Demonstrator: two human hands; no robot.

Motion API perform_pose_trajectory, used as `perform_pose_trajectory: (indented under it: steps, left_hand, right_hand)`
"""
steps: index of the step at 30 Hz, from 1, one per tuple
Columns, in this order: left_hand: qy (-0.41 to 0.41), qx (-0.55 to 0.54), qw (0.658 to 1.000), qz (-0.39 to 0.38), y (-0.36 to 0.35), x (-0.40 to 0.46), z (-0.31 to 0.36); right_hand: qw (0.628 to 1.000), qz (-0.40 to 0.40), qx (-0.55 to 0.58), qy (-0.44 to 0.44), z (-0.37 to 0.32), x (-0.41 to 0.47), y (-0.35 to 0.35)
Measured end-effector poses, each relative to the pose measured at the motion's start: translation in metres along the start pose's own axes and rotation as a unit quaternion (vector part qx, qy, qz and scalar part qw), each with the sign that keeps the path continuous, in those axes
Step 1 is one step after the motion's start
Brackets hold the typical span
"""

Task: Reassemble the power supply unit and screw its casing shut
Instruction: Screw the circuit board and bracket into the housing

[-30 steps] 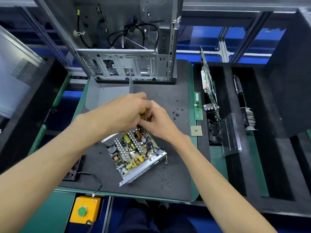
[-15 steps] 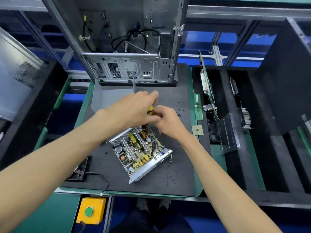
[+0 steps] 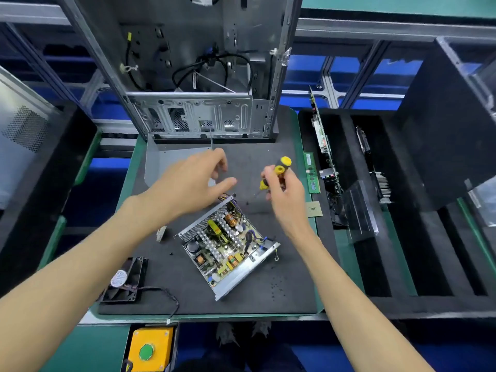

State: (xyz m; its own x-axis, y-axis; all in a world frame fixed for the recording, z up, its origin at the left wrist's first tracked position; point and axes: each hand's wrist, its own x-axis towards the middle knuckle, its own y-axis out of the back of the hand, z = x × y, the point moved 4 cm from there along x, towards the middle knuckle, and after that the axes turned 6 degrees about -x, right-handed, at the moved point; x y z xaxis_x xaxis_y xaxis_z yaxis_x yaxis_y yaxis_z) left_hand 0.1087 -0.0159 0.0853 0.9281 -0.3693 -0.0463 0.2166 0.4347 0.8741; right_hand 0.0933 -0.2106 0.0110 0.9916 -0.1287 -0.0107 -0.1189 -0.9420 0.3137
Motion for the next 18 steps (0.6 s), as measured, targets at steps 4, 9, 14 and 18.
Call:
perform_pose_trajectory:
  steps: [4,9,14,18]
  left_hand:
    - [0.096,0.107,0.983,-0.116,-0.035,-0.037,-0.043]
    - [0.048,0.126,0.976,-0.169,-0.065,-0.046,-0.056]
    - [0.023,0.122,0.981,-0.152,-0.068,-0.045,-0.059]
    - [0.067,0.058,0.982,-0.169,-0.07,-0.055,-0.062]
  right_hand:
    - [0.995,0.068,0.0,-0.072,0.004,-0.023,0.033]
    - [0.905,-0.158,-0.326,-0.221,0.029,-0.067,0.035]
    - [0.913,-0.162,-0.266,-0.265,0.04,-0.09,0.016]
    - [0.932,-0.059,-0.286,-0.213,0.024,-0.067,0.021]
